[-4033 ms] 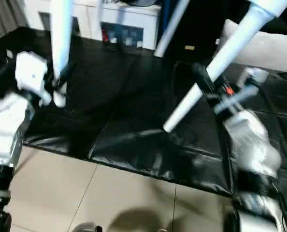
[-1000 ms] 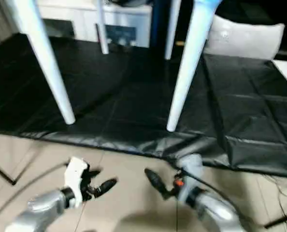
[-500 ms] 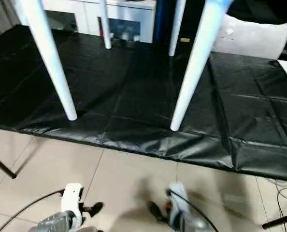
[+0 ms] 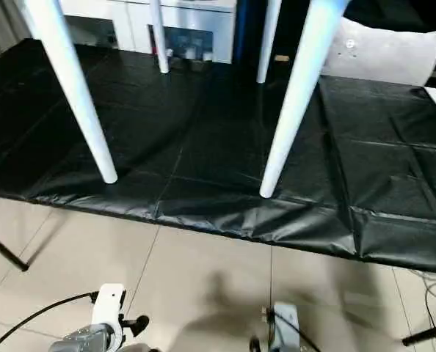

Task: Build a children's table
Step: Flip table

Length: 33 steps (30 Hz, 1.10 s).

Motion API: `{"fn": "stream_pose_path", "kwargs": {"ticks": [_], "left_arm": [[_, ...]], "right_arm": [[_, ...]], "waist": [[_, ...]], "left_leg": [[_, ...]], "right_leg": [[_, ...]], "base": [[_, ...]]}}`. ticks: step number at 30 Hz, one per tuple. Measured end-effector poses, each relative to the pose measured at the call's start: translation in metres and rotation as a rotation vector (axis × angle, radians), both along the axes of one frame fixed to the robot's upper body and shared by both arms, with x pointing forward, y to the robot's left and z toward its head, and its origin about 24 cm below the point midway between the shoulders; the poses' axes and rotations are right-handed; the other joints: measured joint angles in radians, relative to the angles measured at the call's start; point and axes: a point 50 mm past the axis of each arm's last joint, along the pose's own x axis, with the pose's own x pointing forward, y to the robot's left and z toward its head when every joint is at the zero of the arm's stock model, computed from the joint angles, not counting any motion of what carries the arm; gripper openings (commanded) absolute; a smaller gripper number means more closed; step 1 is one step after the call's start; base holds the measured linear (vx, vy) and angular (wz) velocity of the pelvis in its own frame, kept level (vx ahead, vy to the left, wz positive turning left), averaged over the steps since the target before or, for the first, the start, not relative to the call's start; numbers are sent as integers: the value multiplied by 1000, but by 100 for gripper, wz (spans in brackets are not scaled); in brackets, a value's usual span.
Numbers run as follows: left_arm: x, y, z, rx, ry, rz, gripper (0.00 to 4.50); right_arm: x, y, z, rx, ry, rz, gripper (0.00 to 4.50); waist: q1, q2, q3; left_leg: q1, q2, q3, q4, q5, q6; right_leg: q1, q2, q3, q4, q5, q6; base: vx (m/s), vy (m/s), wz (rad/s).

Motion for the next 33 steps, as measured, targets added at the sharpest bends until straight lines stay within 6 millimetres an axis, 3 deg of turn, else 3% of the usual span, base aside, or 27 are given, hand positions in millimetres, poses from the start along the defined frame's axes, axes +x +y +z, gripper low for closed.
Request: {"fn": "stream_pose_path", "kwargs": {"ticks": [14, 24, 33], "left_arm": [[0, 1, 0, 2, -1, 2, 443], [0, 1, 0, 2, -1, 2, 443], [0, 1, 0, 2, -1, 2, 443]], "right_arm": [[-2, -1, 0, 1, 9, -13, 450], [-1, -1, 0, 2, 8, -14, 450], [-1, -1, 0, 2, 8, -14, 450]], "waist": [[16, 0, 0], [18, 0, -2], [18, 0, -2]], "left_leg": [[0, 1, 3, -1, 0, 0], [-12, 2, 4, -1, 4, 6], [-12, 2, 4, -1, 4, 5]], "right_leg": [[-1, 0, 0, 0, 0, 0], [-12, 0, 0, 0, 1, 2], [-13, -1, 0, 0, 2, 2]], "base": [[0, 0, 0], [0, 0, 0], [0, 0, 0]]}}
